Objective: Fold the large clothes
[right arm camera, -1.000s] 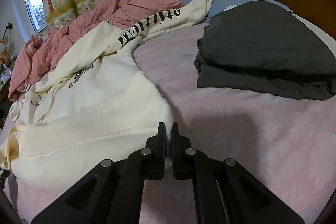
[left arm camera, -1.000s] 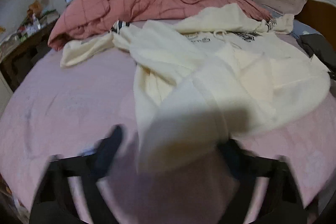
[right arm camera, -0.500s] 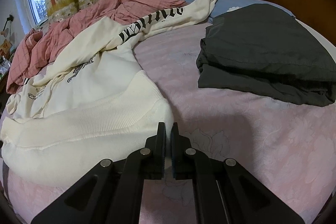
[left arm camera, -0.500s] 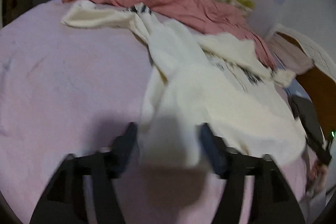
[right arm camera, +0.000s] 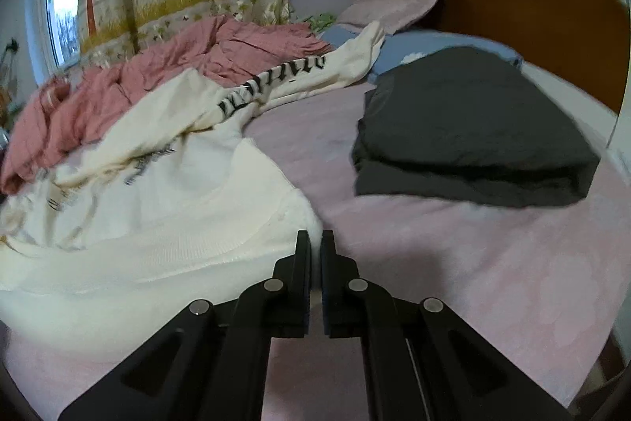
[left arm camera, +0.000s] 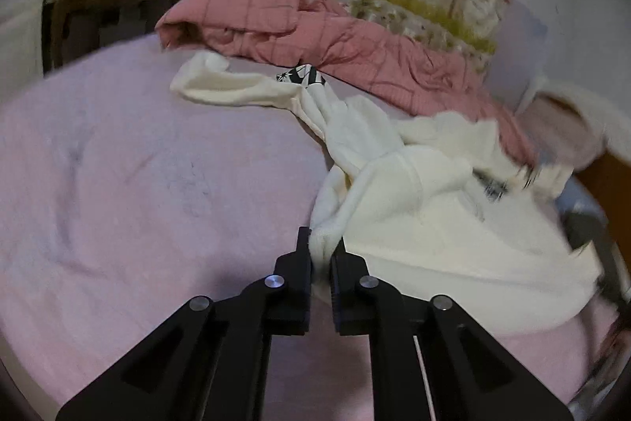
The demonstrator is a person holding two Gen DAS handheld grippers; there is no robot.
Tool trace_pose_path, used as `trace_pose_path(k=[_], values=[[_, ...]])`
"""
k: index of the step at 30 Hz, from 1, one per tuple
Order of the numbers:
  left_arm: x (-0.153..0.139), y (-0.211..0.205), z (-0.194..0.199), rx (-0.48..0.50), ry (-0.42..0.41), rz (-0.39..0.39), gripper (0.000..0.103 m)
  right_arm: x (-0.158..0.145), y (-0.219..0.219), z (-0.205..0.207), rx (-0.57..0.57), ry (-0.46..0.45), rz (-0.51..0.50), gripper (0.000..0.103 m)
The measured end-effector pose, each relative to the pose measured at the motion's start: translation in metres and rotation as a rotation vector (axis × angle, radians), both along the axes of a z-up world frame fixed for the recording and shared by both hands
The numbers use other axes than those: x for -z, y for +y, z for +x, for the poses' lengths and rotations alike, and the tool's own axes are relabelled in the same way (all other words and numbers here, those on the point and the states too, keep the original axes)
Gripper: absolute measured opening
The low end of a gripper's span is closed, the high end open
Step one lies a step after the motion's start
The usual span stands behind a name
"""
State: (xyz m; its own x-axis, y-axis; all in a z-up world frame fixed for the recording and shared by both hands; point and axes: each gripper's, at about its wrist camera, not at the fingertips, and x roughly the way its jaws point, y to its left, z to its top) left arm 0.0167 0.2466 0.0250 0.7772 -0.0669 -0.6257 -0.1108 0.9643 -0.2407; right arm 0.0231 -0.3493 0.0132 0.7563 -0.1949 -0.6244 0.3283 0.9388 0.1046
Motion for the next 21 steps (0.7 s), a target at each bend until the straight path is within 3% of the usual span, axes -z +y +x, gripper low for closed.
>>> trace_pose_path(k=[3,6,11,17,21], values=[[0.01,-0.01,0.008,-0.012,0.052,0.079,0.01,0.006,0.01,0.014,-0.027,0.061,-0.079,0.004],[0.035,-0.019,0.012,-0.02,0.114,0.185,0.013,0.024,0.003,0.024,-0.044,0.155,-0.029,0.004],[0.055,-0.016,0.003,-0.057,0.122,0.209,0.03,0.021,0.001,0.016,-0.048,0.12,-0.055,0.01],[0.027,-0.018,-0.015,-0.095,0.028,0.249,0.033,0.01,0.005,0.009,-0.033,0.066,-0.1,0.014],[0.0,-0.039,-0.021,0.013,-0.033,0.248,0.034,-0.005,0.014,-0.003,-0.047,-0.036,-0.136,0.017]])
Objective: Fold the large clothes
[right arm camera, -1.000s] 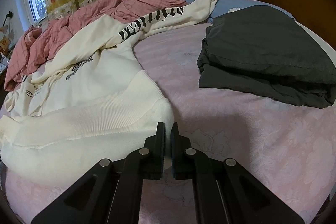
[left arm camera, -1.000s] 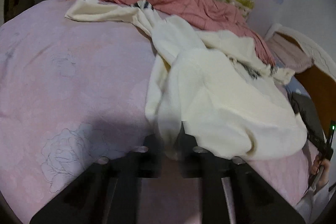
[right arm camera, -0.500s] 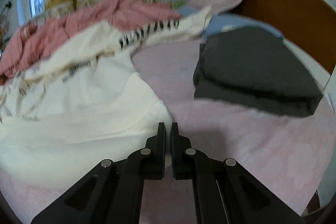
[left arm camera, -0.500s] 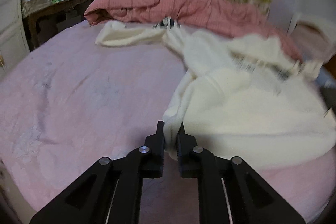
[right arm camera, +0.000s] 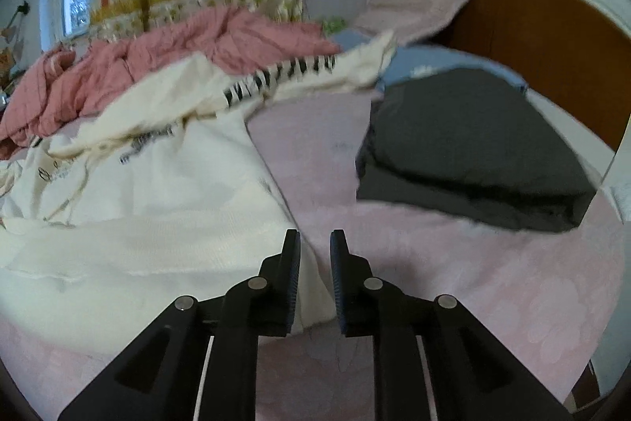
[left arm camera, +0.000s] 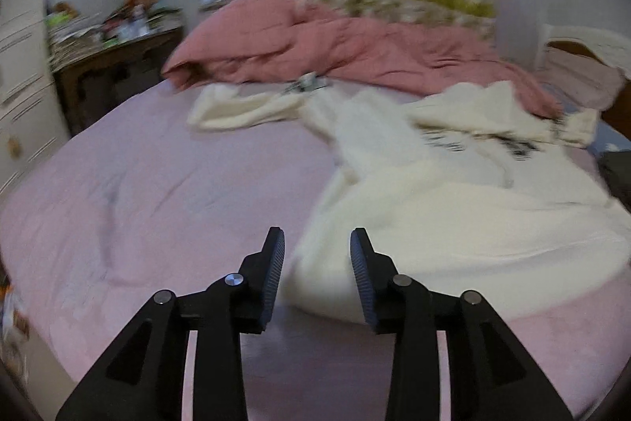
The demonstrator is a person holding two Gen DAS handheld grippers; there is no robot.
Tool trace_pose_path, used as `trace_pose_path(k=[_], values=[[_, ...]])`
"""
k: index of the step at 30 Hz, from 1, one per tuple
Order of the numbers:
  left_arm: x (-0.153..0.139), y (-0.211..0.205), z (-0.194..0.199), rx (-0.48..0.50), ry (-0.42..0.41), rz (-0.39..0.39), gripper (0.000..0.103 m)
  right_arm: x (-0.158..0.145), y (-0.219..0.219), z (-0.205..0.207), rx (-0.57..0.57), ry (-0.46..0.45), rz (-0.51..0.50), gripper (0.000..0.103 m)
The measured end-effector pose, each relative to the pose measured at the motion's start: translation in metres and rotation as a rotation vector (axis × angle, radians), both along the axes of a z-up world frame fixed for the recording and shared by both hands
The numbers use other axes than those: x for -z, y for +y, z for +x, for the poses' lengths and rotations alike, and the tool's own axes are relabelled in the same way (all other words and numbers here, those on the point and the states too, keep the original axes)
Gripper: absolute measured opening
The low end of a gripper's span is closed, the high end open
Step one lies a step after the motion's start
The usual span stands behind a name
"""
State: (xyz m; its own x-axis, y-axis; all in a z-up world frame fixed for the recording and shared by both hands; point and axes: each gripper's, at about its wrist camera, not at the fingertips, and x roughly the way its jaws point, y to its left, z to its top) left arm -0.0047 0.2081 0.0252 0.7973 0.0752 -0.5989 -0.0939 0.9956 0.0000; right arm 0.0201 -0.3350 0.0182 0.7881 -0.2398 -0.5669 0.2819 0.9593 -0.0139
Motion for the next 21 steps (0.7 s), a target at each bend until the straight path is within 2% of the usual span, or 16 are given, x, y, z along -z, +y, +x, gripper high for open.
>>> trace_pose_path(k=[3,6,10,14,18,21], values=[[-0.017,-0.025,0.007,0.086,-0.023,0.018,0.034,-0.004,0.007,-0.005,-0.039,-0.034,0.012,0.017],[-0.02,-0.045,0.026,0.13,-0.013,-0.006,0.037,-0.008,0.016,-0.005,-0.116,-0.056,0.04,0.017],[-0.004,-0.063,0.063,0.111,0.054,0.014,0.038,-0.005,0.028,0.004,-0.211,-0.046,0.064,0.017],[0.024,-0.058,0.1,0.047,0.153,-0.02,0.038,0.008,0.037,0.032,-0.253,0.037,0.064,0.017],[0.043,-0.043,0.12,-0.001,0.201,0.027,0.04,0.024,0.025,0.059,-0.169,0.134,0.047,0.017],[0.053,-0.04,0.124,0.0,0.21,0.025,0.04,0.035,0.001,0.071,-0.118,0.19,0.154,0.017]])
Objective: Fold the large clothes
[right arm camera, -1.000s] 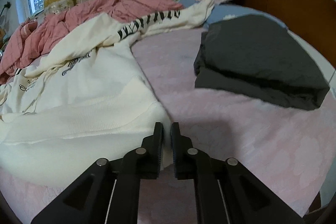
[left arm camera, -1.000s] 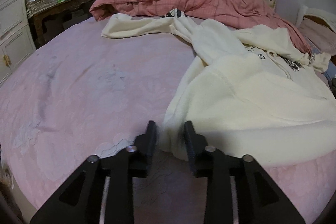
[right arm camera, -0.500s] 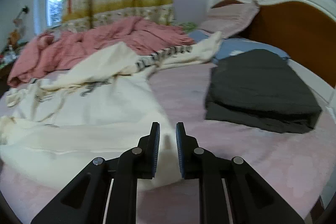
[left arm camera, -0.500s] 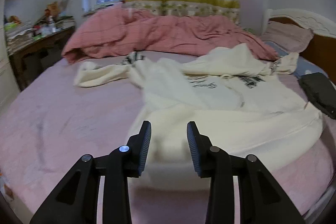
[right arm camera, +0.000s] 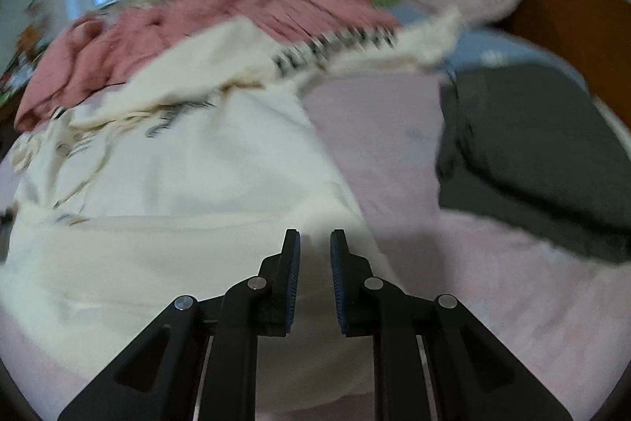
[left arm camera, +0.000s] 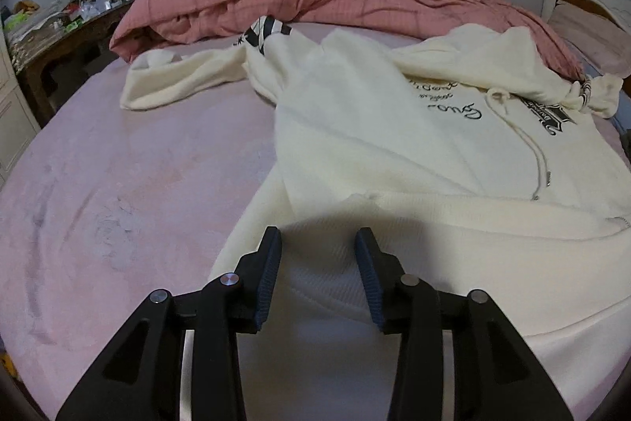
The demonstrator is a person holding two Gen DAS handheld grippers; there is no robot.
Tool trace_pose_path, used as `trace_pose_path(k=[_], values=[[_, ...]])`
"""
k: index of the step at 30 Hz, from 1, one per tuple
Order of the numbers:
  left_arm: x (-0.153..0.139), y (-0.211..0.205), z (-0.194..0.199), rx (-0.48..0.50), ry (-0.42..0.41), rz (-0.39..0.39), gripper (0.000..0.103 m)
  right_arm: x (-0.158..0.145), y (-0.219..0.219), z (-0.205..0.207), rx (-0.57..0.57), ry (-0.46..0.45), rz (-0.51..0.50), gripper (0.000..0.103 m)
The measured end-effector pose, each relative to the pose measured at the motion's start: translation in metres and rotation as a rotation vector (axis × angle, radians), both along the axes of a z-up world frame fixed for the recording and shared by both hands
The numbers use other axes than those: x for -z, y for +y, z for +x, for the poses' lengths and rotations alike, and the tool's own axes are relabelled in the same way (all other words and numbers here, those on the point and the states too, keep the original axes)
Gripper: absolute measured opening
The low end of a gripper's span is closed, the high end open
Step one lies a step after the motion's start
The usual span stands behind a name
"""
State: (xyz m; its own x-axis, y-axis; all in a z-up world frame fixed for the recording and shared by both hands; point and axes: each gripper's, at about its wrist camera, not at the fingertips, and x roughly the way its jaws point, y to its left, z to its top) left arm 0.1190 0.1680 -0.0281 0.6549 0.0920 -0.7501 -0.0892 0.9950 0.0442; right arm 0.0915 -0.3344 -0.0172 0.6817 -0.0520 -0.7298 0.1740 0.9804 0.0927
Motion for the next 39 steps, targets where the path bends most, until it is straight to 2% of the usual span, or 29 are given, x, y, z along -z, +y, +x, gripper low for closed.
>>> trace_pose_path(k=[2,3,4,5,8,11,12,13,14,15,16,19,20,22,24,26,28,31,33,35,39], values=[[-0.002,-0.004,-0.006,-0.003,-0.027,0.028,0.04,-0.003,-0.008,-0.004,0.013,-0.025,0.038,0.017],[-0.006,-0.008,-0.011,-0.02,-0.041,0.066,0.04,-0.006,-0.009,-0.007,0.011,-0.044,0.041,0.017],[-0.013,-0.015,-0.022,-0.039,-0.074,0.112,0.037,-0.008,-0.009,-0.009,0.011,-0.059,0.033,0.017],[-0.021,-0.023,-0.035,-0.033,-0.129,0.126,0.038,-0.012,-0.008,-0.013,0.013,-0.08,0.007,0.017],[-0.046,-0.042,-0.08,0.018,-0.265,0.066,0.047,-0.023,0.001,-0.028,-0.012,-0.13,-0.045,0.017],[-0.06,-0.06,-0.111,0.066,-0.316,0.011,0.051,-0.034,0.009,-0.05,-0.045,-0.181,-0.012,0.018],[-0.063,-0.065,-0.119,0.086,-0.323,-0.005,0.057,-0.037,0.012,-0.057,-0.051,-0.195,0.0,0.021],[-0.065,-0.07,-0.125,0.106,-0.329,-0.015,0.068,-0.039,0.016,-0.066,-0.057,-0.212,0.005,0.027],[-0.066,-0.075,-0.132,0.124,-0.33,-0.016,0.075,-0.041,0.021,-0.075,-0.064,-0.231,-0.004,0.031],[-0.064,-0.079,-0.138,0.128,-0.33,-0.008,0.088,-0.042,0.029,-0.087,-0.078,-0.249,-0.03,0.043],[-0.062,-0.083,-0.141,0.12,-0.328,-0.001,0.092,-0.043,0.035,-0.095,-0.095,-0.265,-0.062,0.058],[-0.046,-0.093,-0.151,0.146,-0.291,0.008,0.092,-0.041,0.056,-0.114,-0.134,-0.285,-0.172,0.071],[-0.041,-0.097,-0.152,0.152,-0.273,0.034,0.092,-0.039,0.062,-0.117,-0.145,-0.276,-0.195,0.072],[-0.033,-0.109,-0.155,0.174,-0.256,0.121,0.098,-0.033,0.072,-0.124,-0.18,-0.248,-0.196,0.087],[-0.028,-0.118,-0.158,0.192,-0.248,0.181,0.102,-0.026,0.084,-0.125,-0.251,-0.199,-0.207,0.089],[-0.018,-0.126,-0.157,0.223,-0.201,0.219,0.102,-0.011,0.099,-0.121,-0.314,-0.098,-0.287,0.089],[-0.011,-0.134,-0.157,0.251,-0.189,0.276,0.102,0.007,0.111,-0.12,-0.344,-0.037,-0.421,0.089],[-0.002,-0.143,-0.155,0.259,-0.179,0.351,0.102,0.01,0.122,-0.122,-0.359,-0.062,-0.498,0.089],[0.002,-0.144,-0.147,0.24,-0.168,0.379,0.102,0.011,0.123,-0.12,-0.354,-0.063,-0.5,0.089],[0.003,-0.143,-0.14,0.195,-0.192,0.418,0.102,0.013,0.122,-0.11,-0.338,-0.057,-0.494,0.089],[0.003,-0.138,-0.127,0.2,-0.212,0.42,0.103,0.014,0.118,-0.087,-0.301,-0.055,-0.491,0.089]])
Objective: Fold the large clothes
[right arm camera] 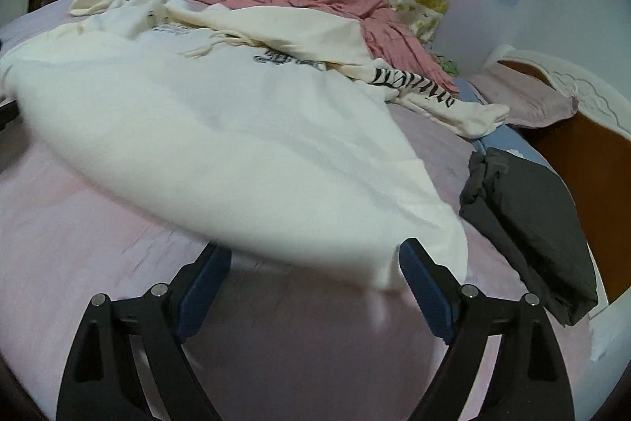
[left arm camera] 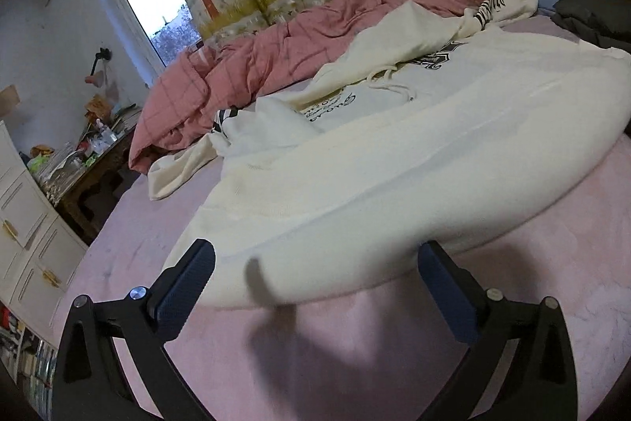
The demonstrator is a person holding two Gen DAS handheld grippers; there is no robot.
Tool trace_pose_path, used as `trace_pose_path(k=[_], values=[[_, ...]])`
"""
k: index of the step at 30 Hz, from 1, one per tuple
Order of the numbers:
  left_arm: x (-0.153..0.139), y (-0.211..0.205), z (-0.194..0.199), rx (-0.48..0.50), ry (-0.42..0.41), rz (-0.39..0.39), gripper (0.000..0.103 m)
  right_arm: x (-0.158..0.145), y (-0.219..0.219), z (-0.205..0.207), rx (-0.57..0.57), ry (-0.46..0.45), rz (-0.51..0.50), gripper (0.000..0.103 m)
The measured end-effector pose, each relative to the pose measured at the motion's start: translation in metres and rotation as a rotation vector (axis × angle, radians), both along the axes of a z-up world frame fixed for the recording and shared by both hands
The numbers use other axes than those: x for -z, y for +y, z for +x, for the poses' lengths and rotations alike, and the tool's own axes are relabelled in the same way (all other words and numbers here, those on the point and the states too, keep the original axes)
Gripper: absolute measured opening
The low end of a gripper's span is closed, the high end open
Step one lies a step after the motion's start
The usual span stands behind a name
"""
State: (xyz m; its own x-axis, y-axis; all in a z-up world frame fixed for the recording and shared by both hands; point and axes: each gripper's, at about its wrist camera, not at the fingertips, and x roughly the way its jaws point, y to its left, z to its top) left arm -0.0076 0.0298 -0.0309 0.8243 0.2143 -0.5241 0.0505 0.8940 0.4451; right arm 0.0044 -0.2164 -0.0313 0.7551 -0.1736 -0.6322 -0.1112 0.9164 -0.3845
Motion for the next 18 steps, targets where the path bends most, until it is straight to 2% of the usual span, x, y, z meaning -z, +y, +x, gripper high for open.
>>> trace_pose_path(k=[3,6,8,9,10,11,12,13,15,18], values=[[0.002,-0.001,0.01,0.011,-0.019,0.023,0.103,-0.003,-0.007,0.016,0.032,0.003,0.031,0.089],[-0.004,0.005,0.017,0.015,-0.051,-0.043,0.103,-0.004,-0.011,0.029,0.035,0.012,0.047,0.088],[-0.008,0.013,0.025,0.016,-0.035,-0.11,0.103,-0.002,-0.013,0.035,0.032,0.035,0.066,0.073],[-0.007,0.017,0.03,0.01,-0.013,-0.14,0.099,-0.001,-0.014,0.037,0.033,0.046,0.077,0.059],[-0.006,0.02,0.033,0.005,0.0,-0.156,0.084,-0.001,-0.016,0.039,0.038,0.052,0.086,0.05],[-0.005,0.021,0.035,0.01,0.019,-0.173,0.072,-0.001,-0.017,0.04,0.042,0.051,0.093,0.047],[-0.005,0.022,0.036,0.02,0.03,-0.183,0.043,-0.001,-0.017,0.039,0.044,0.046,0.094,0.034],[-0.005,0.02,0.034,0.025,0.031,-0.181,0.02,-0.001,-0.016,0.038,0.048,0.04,0.094,0.021],[-0.007,0.018,0.028,0.022,0.006,-0.165,0.01,-0.004,-0.017,0.032,0.056,0.008,0.108,0.012],[-0.017,0.02,0.011,0.008,-0.035,-0.184,0.007,-0.015,-0.016,0.016,0.064,-0.072,0.124,0.01]])
